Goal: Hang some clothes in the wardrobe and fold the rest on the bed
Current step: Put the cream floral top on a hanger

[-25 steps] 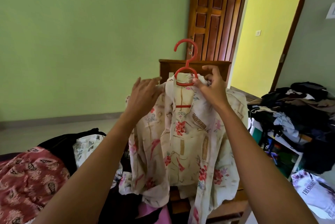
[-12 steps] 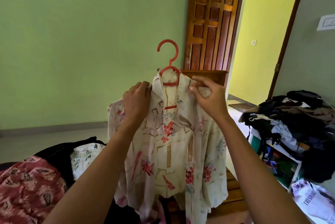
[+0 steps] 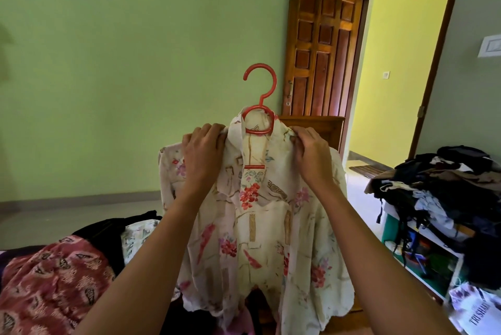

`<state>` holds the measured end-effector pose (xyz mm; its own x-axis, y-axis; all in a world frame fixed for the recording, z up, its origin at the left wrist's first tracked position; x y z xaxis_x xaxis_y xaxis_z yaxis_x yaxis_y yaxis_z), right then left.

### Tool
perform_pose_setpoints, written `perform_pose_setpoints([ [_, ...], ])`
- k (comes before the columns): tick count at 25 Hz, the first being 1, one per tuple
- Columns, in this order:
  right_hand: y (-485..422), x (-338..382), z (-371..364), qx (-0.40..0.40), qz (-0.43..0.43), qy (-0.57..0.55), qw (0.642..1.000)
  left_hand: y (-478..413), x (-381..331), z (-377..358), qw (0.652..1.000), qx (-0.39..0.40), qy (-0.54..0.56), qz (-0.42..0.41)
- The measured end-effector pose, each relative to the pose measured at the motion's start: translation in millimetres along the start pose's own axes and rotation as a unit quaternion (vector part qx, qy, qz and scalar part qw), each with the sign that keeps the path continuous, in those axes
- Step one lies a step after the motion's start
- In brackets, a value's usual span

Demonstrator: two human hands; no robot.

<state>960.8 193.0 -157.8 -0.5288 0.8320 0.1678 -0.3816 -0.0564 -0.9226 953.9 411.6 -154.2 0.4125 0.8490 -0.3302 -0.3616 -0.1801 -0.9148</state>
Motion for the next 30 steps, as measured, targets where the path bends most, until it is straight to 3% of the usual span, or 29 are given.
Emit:
perform_pose_setpoints([
  [6,-24,61,28,-0.068,0.079,-0.064,0.992,-10,-8,73,0.996,-0.084,-0.011,0.041],
  [11,-25,69,33,-0.085,0.074,-0.097,0.989,-7,-14,82,0.995,-0.083,-0.014,0.046],
  [20,-4,-20,-40,-0.018,0.023,-0.115,0.993,17,15,-21,0.997,-0.043,-0.052,0.041],
  [30,-41,-120,-163,0.022,0.022,-0.13,0.991,-8,63,-159,0.986,0.014,-0.118,0.12],
])
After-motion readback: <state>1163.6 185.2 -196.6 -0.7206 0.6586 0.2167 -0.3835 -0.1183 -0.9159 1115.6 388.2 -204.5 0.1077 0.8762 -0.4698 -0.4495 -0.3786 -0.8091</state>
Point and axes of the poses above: each hand's wrist, its own y-axis away from the middle knuckle, its own z-axis out of the back of the hand, x = y × z, the point moved 1 cm from there along -y, towards the middle knuckle, and after that the axes turned 7 degrees about z, right-handed, at the moved point
